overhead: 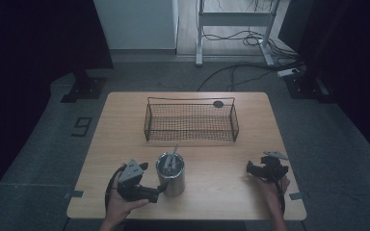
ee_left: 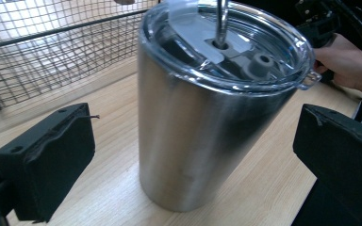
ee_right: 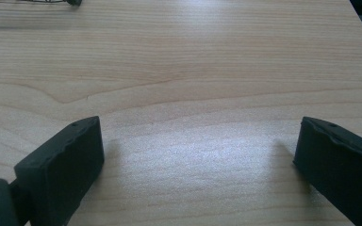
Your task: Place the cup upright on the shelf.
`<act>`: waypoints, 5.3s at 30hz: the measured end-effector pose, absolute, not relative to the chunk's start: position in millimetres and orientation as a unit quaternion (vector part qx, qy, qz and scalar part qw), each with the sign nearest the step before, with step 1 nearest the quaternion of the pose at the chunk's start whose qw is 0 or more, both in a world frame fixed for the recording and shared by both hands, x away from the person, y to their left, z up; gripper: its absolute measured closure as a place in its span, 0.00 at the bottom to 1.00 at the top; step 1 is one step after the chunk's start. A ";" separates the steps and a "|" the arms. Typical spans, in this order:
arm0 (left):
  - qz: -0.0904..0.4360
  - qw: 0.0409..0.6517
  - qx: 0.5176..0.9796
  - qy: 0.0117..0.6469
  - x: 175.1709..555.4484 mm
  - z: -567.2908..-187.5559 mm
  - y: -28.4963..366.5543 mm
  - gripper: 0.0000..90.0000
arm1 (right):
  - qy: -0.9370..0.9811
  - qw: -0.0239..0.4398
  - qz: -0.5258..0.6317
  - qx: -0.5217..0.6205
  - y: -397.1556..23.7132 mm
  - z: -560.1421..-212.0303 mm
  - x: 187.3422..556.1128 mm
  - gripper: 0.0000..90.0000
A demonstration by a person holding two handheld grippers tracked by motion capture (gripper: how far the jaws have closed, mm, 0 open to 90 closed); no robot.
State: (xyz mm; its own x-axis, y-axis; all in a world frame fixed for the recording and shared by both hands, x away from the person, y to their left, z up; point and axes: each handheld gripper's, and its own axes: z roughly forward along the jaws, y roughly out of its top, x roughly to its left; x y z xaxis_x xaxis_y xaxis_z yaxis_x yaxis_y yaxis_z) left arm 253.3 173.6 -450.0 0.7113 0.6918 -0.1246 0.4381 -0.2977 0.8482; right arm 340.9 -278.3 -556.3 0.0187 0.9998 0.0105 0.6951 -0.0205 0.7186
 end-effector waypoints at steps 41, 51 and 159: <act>0.178 0.449 0.798 0.360 278.8 -466.9 121.2 0.03 | 0.643 0.276 0.277 0.659 -278.5 -556.2 340.8 0.03; 0.182 0.457 0.787 0.373 279.5 -463.5 130.0 0.04 | 0.643 0.276 0.277 0.659 -278.4 -556.2 340.8 0.03; 0.237 0.454 0.746 0.425 373.0 -356.3 127.2 0.04 | 0.641 0.280 0.280 0.657 -278.8 -556.2 340.8 0.06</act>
State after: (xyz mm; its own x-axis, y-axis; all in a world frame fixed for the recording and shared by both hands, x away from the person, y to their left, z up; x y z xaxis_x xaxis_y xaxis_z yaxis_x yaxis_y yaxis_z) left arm 373.0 127.2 -356.3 0.5256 0.8501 -0.0323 0.4195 -0.2260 0.8792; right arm 340.8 -278.8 -556.2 0.0213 0.9997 0.0089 0.6858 -0.0211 0.7275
